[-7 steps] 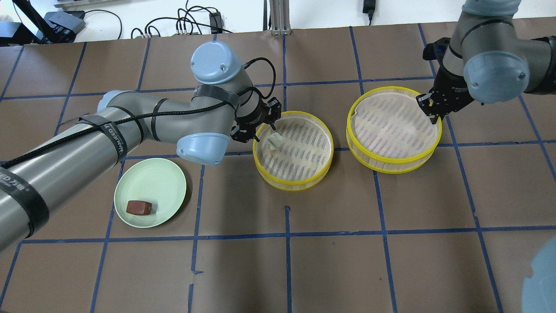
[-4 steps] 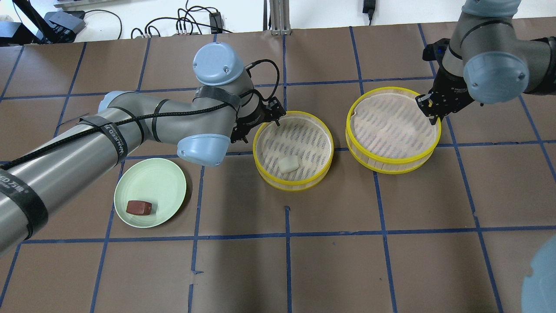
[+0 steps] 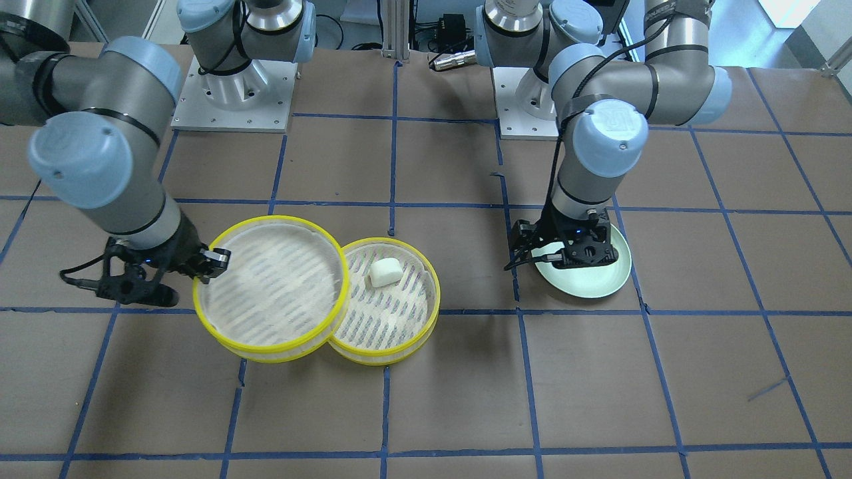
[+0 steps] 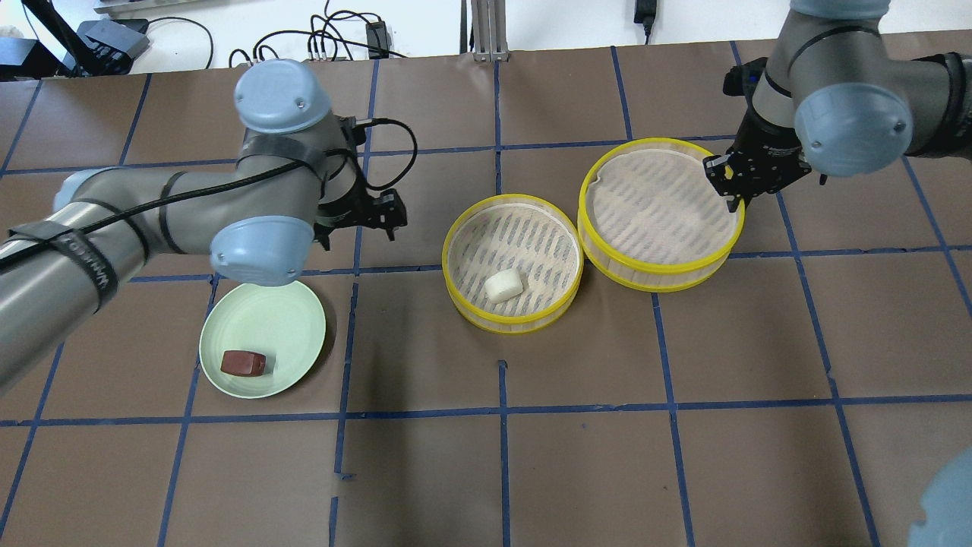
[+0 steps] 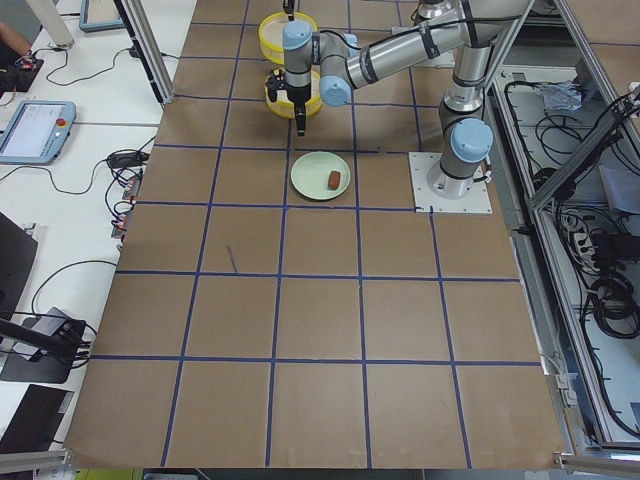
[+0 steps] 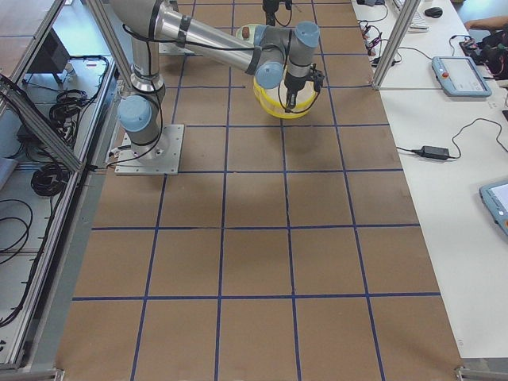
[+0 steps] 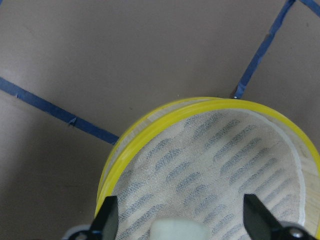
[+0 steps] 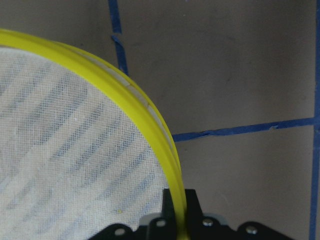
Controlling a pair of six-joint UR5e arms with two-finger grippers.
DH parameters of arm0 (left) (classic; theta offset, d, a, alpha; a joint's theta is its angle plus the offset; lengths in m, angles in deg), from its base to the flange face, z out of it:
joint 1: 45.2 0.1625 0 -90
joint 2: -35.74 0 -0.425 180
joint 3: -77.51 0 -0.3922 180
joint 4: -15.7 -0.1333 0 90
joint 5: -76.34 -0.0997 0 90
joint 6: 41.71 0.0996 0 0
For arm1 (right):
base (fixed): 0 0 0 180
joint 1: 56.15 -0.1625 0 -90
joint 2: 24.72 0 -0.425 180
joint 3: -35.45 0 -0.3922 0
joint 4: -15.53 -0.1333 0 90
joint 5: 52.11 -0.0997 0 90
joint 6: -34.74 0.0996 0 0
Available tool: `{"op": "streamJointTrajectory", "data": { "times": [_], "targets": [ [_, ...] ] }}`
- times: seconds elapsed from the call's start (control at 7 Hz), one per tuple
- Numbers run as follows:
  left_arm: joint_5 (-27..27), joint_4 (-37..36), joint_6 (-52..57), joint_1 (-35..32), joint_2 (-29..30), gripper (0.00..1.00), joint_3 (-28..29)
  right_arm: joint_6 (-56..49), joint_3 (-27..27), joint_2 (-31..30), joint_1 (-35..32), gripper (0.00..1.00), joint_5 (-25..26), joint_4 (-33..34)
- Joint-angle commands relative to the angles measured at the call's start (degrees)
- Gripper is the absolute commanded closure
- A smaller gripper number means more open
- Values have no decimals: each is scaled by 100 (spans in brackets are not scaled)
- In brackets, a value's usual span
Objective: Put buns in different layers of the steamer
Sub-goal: 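Release bun and move left gripper to plate while right gripper restacks top tier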
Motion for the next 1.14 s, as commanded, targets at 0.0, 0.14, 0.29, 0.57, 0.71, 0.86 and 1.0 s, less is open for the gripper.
{"op": "streamJointTrajectory", "data": {
  "times": [0.0,0.14,0.29,0.57,0.71,0.86,1.0],
  "targets": [
    [-17,66,1024,590,-196,6,-517,1617,2,106,-1086,92,-23,34],
    [-296,66,1054,591,-143,7,-761,1893,2,263,-1369,92,-23,51],
    [-751,57,1054,609,-56,7,-938,2079,-7,317,-1485,93,-32,147],
    [-940,-12,1063,609,146,7,-940,1993,-68,335,-1486,93,-6,218],
    [-975,-13,1072,618,165,7,-940,1967,-51,361,-1486,93,29,427],
    [-1019,-22,1072,626,252,10,-957,1897,-51,361,-1477,93,38,438],
    [-1054,-83,1072,635,401,10,-957,1887,-77,370,-1477,93,30,438]
  ]
}}
